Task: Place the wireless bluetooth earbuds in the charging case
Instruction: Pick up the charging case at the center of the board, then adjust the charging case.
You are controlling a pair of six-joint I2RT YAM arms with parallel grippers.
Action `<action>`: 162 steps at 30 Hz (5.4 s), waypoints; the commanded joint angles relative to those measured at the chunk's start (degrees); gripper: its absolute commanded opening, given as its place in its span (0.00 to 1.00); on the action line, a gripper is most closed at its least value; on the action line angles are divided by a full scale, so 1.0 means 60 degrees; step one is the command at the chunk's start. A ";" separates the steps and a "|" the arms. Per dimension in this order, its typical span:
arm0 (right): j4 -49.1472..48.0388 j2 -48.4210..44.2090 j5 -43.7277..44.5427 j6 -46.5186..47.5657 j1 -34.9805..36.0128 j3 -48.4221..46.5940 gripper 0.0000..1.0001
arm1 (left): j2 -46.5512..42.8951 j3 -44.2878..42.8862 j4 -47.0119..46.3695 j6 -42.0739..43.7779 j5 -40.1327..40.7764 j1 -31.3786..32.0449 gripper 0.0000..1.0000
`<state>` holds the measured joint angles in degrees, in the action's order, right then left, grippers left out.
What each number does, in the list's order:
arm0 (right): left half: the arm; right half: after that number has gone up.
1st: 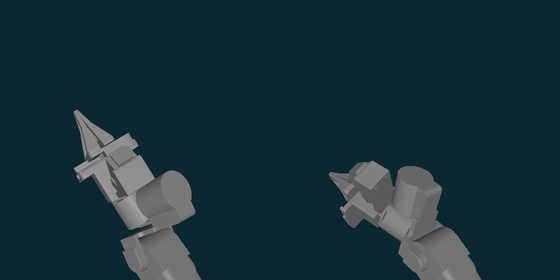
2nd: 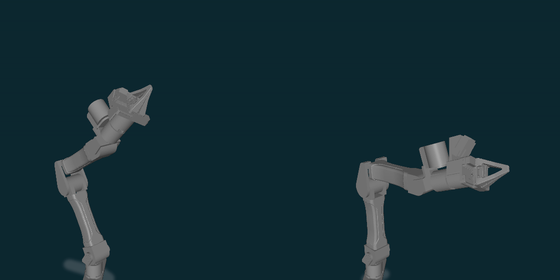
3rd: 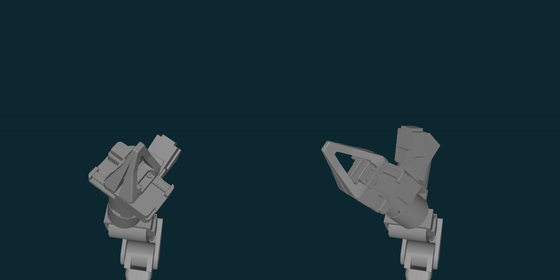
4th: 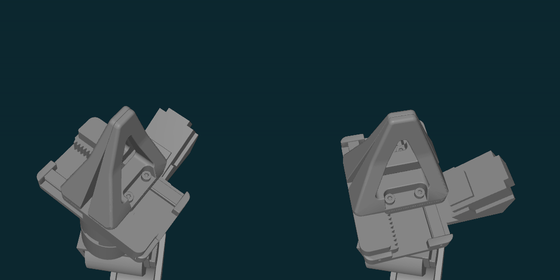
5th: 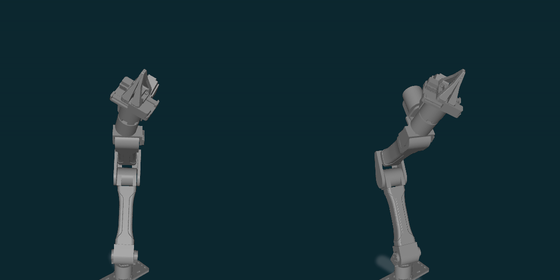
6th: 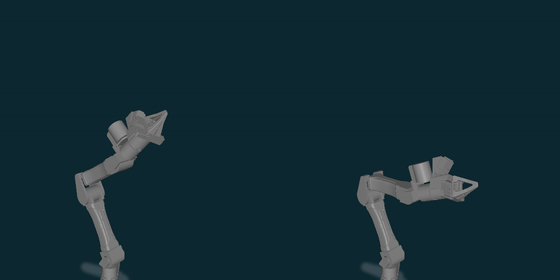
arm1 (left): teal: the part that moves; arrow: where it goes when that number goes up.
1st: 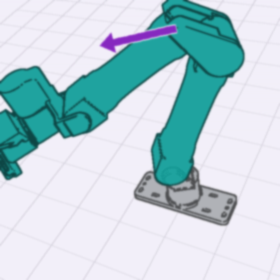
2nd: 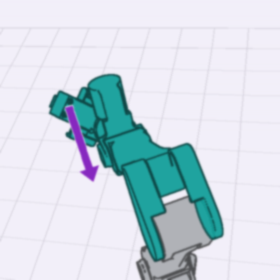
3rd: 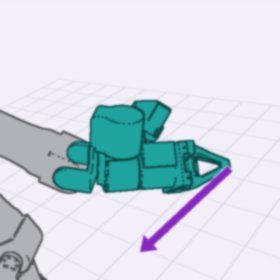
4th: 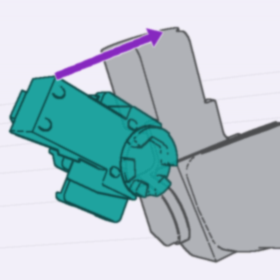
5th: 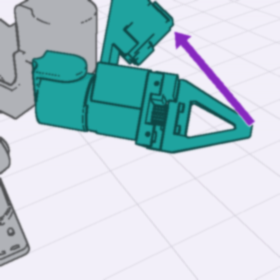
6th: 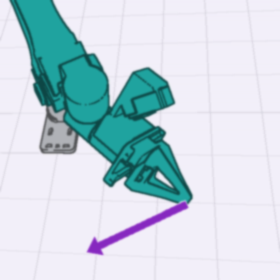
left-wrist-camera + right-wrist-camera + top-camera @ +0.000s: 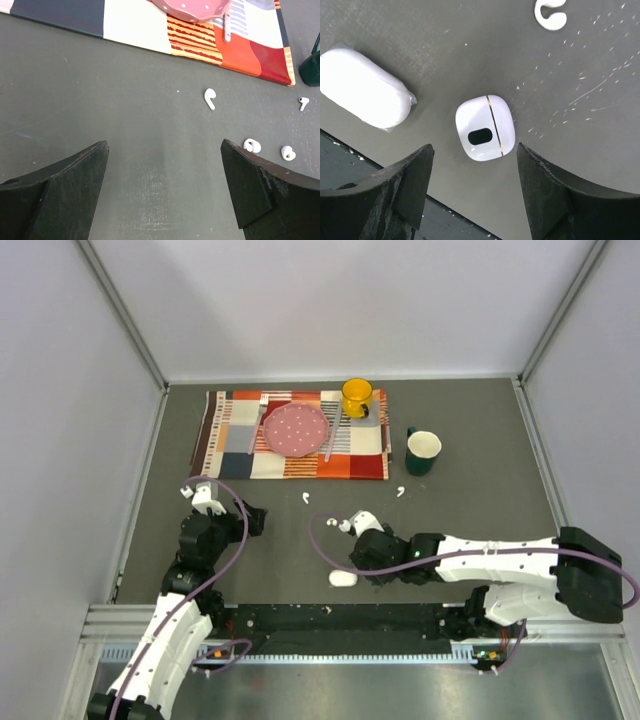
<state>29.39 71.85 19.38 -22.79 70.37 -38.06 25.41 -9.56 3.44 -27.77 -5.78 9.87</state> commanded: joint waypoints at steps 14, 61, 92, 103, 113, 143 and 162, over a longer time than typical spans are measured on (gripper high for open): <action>-0.0020 0.0739 -0.0490 0.0633 -0.0434 -0.0717 0.68 | -0.0031 0.0085 -0.0457 0.0058 -0.0120 0.0011 0.99; -0.0913 0.0974 -0.1017 0.0077 -0.0668 -0.0248 0.62 | -0.0001 0.0085 -0.0457 0.0043 -0.0106 0.0025 0.99; -0.0752 0.1413 -0.0739 -0.0538 -0.0668 -0.0263 0.56 | -0.0016 0.0085 -0.0457 0.0029 -0.0106 0.0011 0.99; -0.0928 0.1282 -0.0710 -0.0538 -0.0668 -0.0101 0.31 | -0.0074 0.0099 -0.0457 0.0043 -0.0106 0.0011 0.99; -0.0694 -0.1485 -0.0371 0.0571 -0.0668 -0.0379 0.11 | -0.0074 -0.0061 -0.0501 -0.0379 -0.1567 0.0011 0.99; -0.4913 -0.4124 -0.1603 0.6244 0.0269 0.0060 0.00 | 0.2311 -0.4323 0.0599 -0.0455 -0.3579 0.4858 0.99; -0.4927 -0.4607 -0.1428 0.5819 0.0269 0.0367 0.00 | 0.4568 -0.5891 -0.0105 -0.0631 -0.2171 0.6837 0.82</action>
<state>2.57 45.45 9.85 13.26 71.46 -35.99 51.62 -41.45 6.35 -31.62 -18.74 50.06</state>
